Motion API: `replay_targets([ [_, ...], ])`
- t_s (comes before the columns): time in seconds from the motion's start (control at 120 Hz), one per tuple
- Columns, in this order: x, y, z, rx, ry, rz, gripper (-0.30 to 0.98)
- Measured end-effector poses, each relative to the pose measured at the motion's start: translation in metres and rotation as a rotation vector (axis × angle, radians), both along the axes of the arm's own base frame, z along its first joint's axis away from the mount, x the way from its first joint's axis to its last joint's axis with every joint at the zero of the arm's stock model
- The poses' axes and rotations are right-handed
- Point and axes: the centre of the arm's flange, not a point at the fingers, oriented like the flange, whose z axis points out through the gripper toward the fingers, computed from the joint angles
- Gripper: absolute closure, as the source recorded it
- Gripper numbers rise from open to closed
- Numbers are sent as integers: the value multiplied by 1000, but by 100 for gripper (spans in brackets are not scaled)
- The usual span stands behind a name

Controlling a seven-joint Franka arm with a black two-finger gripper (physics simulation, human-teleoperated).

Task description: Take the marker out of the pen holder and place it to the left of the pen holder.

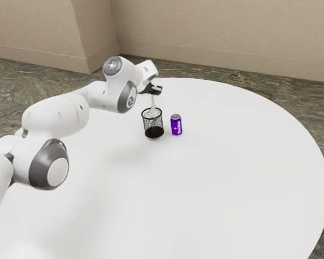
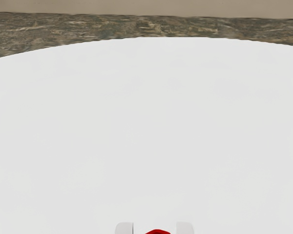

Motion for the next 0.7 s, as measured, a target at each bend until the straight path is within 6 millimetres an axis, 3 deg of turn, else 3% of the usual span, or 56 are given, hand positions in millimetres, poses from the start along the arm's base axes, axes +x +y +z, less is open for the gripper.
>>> replay_targets([
  [0.1,-8,-4,56,-4,-41,4,75],
  [0.167,-21,-1,107,-6,-67,14,76],
  [0.258,-47,18,190,67,-55,79,76],
  [0.325,-63,44,211,100,53,160,76],
  [0.375,-75,69,206,115,183,231,76],
  [0.433,-88,93,184,131,364,307,76],
  [0.5,-104,117,142,142,575,381,76],
  [0.575,-119,131,85,165,796,443,76],
  [0.7,-141,149,13,183,1051,517,76],
])
